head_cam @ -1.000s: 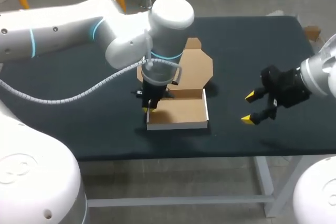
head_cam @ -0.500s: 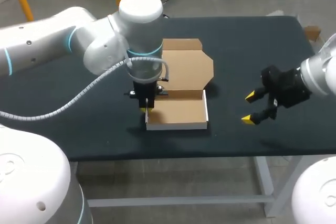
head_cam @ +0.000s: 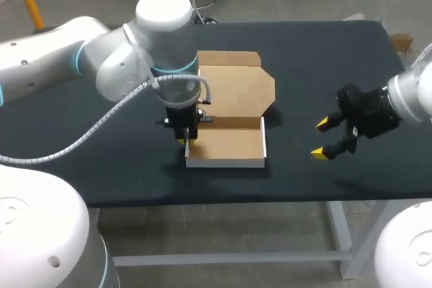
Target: Assemble the packaging by folding the flat box into shape, placing the metal phone stand inside, and closing the box properly
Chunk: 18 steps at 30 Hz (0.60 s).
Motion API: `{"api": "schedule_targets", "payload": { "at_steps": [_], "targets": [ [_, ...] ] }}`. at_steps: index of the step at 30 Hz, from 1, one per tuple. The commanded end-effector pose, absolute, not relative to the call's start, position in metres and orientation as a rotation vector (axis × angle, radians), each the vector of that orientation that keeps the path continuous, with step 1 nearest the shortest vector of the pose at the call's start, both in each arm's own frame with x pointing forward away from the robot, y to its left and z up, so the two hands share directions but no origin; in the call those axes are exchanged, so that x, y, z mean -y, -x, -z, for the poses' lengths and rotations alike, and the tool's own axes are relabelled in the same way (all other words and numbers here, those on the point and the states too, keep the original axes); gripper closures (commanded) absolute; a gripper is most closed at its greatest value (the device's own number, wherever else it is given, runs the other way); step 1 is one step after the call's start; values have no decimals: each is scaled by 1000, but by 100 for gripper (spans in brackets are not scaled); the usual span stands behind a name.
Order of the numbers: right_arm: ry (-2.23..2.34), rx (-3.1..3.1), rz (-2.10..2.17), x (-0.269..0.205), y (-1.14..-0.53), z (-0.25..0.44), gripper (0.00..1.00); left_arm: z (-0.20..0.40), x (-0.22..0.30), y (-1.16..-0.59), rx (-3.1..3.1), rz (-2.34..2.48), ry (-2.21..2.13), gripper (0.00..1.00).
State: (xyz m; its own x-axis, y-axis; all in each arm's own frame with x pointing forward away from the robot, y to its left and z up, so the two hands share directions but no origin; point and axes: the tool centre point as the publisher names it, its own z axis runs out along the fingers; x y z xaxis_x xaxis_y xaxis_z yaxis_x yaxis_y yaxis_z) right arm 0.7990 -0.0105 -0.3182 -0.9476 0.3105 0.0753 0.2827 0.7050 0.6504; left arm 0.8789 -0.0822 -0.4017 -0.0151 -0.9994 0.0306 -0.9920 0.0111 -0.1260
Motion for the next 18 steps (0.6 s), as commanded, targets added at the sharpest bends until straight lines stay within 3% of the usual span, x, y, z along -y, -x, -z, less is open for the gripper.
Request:
{"api": "schedule_targets", "payload": {
  "at_steps": [1, 9, 11, 12, 14, 18],
  "targets": [
    [-493, -2866, -1092, 11, -801, 318, 0, 402, 85, -878, -2177, 163, 2148, 78],
    [-490, -2867, -1091, 9, -801, 317, 0, 400, 83, -879, -2178, 191, 2156, 62],
    [-490, -2868, -1090, 8, -801, 317, 0, 399, 83, -878, -2183, 212, 2162, 48],
    [-489, -2868, -1089, 8, -801, 317, 0, 398, 82, -877, -2185, 224, 2164, 29],
    [-490, -2868, -1088, 8, -802, 317, 0, 397, 81, -876, -2186, 250, 2170, 0],
    [-492, -2870, -1089, 7, -802, 318, 0, 389, 79, -873, -2205, 335, 2179, 0]
  ]
}}
